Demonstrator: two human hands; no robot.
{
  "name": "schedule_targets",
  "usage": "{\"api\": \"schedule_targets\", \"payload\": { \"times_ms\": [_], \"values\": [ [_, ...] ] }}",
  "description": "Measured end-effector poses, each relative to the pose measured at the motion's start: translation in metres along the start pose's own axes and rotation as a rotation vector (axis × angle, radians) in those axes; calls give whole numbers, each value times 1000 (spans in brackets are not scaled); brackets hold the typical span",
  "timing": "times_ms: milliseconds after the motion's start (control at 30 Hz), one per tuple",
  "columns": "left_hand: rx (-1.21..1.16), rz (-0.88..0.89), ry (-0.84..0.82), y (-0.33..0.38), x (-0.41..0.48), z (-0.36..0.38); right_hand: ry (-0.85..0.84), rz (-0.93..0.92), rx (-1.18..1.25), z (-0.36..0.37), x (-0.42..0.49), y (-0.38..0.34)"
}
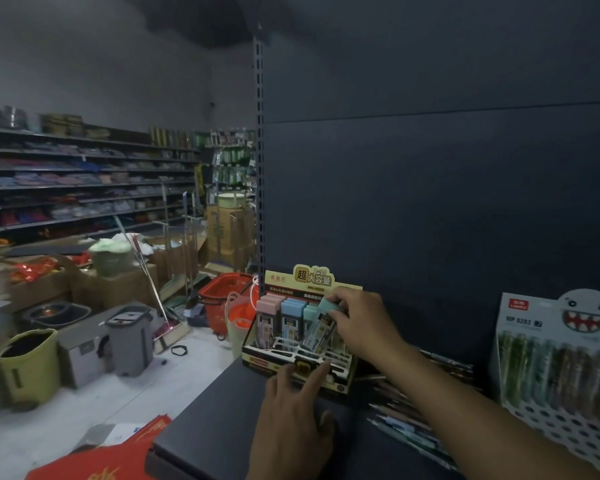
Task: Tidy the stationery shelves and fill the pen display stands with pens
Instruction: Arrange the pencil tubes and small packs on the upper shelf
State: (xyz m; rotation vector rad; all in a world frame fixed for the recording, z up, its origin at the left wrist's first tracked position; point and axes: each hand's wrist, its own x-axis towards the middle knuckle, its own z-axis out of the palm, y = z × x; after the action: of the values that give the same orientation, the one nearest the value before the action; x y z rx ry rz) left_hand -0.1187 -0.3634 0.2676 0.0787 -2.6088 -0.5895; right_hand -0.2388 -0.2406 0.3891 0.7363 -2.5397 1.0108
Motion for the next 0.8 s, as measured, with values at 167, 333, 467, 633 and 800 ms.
{"api": "schedule_targets", "payload": {
  "times_ms": [167, 333, 467, 633, 800],
  "values": [
    [5, -1, -2, 0, 0, 0, -41, -55, -104, 3, 9, -10],
    [2, -6, -25, 0, 1, 0, -63, -95, -212, 6, 14, -24],
    [7, 2, -19, -1, 1, 0, -75, -73, -232, 4, 18, -29],
    [7, 9, -25, -1, 1, 1, -89, -99, -317, 4, 21, -34],
    [8, 14, -19, -2, 0, -1, -176, -134, -400, 21, 19, -38]
  ]
}}
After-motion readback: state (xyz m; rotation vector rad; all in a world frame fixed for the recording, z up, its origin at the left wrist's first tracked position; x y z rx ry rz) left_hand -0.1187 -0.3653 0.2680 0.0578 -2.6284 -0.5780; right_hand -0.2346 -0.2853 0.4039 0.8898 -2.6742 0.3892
